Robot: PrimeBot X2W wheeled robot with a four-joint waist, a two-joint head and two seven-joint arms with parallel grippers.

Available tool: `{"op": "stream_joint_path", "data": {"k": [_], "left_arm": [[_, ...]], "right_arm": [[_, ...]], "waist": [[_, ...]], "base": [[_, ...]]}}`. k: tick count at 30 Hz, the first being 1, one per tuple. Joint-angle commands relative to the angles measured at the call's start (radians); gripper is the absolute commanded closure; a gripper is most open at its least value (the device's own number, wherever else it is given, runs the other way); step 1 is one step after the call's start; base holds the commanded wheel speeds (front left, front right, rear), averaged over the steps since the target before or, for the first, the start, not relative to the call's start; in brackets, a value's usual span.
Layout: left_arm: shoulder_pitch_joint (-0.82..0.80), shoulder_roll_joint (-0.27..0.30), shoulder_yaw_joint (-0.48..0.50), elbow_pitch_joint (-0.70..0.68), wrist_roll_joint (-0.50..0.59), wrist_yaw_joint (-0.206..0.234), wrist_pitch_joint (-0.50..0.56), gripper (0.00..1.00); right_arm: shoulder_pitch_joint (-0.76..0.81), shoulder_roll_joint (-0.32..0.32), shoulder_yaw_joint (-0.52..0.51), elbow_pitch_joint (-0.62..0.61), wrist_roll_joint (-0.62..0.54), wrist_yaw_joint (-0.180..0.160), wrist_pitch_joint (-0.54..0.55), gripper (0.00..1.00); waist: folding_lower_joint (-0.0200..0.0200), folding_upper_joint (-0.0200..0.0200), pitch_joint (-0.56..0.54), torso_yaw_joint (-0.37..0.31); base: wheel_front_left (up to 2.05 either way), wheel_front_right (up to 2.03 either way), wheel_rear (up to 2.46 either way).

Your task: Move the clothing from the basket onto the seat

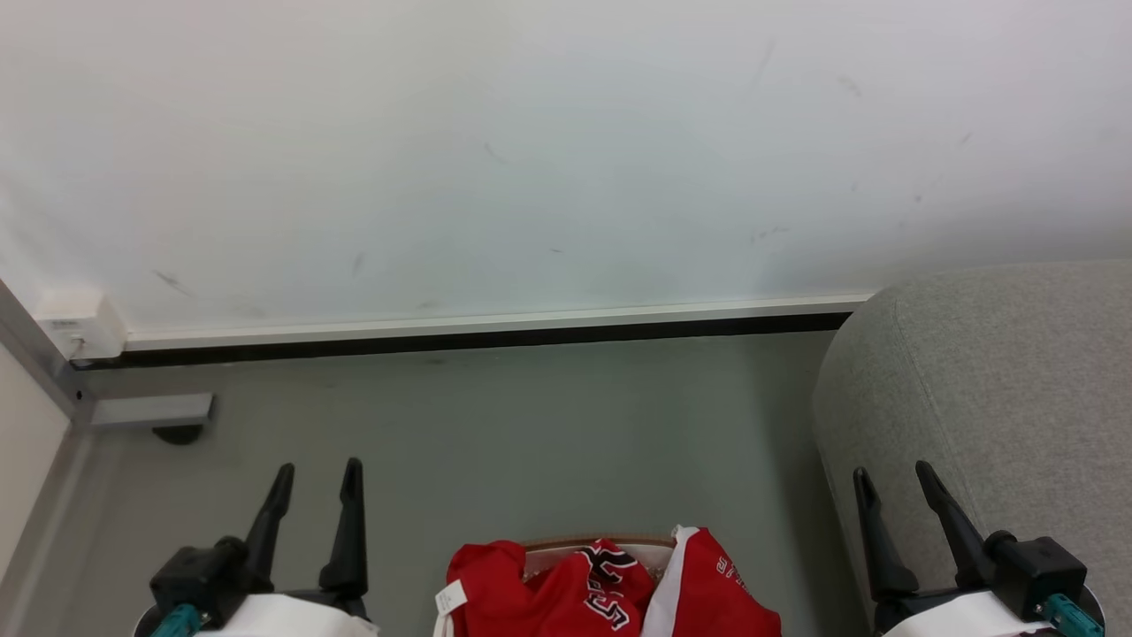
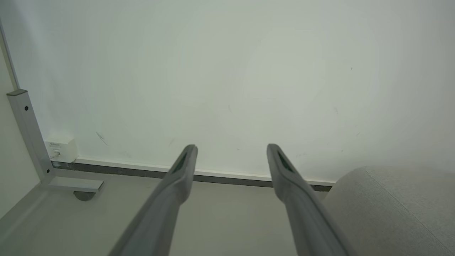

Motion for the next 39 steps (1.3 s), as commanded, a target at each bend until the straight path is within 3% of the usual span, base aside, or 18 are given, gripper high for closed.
{"op": "stream_joint_path", "data": {"k": [1, 24, 39], "left_arm": [[-0.012, 0.000, 0.002, 0.000, 0.027, -0.004, -0.012, 0.00], [-0.009, -0.011, 0.029, 0.021, 0.163, -0.029, -0.052, 0.00], [-0.017, -0.011, 0.033, 0.040, 0.110, -0.033, -0.051, 0.00]], "right_arm": [[-0.018, 0.003, -0.005, 0.000, -0.027, -0.002, -0.004, 0.00], [-0.009, 0.039, -0.041, -0.018, -0.198, -0.002, -0.008, 0.00], [-0.006, 0.038, -0.049, -0.033, -0.141, -0.002, -0.008, 0.00]], "waist": [[0.0000, 0.0000, 0.000, -0.001], [0.0000, 0.0000, -0.004, -0.016], [0.0000, 0.0000, -0.007, -0.016]], "base": [[0.00, 0.00, 0.00], [0.00, 0.00, 0.00], [0.00, 0.00, 0.00]]}}
